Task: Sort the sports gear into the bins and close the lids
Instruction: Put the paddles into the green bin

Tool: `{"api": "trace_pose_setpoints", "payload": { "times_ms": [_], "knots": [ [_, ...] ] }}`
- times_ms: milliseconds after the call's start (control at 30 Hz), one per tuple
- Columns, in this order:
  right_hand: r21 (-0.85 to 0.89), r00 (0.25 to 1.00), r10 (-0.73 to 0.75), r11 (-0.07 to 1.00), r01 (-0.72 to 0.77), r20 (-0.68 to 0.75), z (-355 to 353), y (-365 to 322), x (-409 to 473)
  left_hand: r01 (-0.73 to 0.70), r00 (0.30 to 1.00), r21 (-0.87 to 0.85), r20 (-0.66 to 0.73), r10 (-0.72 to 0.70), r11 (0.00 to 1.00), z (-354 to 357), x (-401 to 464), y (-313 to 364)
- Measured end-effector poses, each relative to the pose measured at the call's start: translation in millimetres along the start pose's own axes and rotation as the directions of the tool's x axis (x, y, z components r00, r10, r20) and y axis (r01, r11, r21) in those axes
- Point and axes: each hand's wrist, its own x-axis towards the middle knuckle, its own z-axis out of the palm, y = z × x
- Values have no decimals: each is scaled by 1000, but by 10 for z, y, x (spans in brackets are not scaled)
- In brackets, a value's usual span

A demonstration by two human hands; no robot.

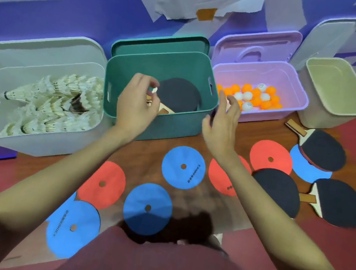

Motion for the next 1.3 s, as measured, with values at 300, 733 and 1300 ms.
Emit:
{"api": "trace_pose_setpoints", "payload": {
  "times_ms": [300,733,1300],
  "knots": [
    [-183,872,478,871,-456,101,-871,1902,-1069,59,878,172,460,-133,983,994,-956,740],
    [-114,779,582,812,-573,232,-1449,3082,-1635,29,521,318,804,-286,948,2445,-2198,2163],
    [-52,744,599,788,-614,295,-1465,3339,-1533,356,513,365,693,-506,860,2776,-2414,2563]
  ]
}}
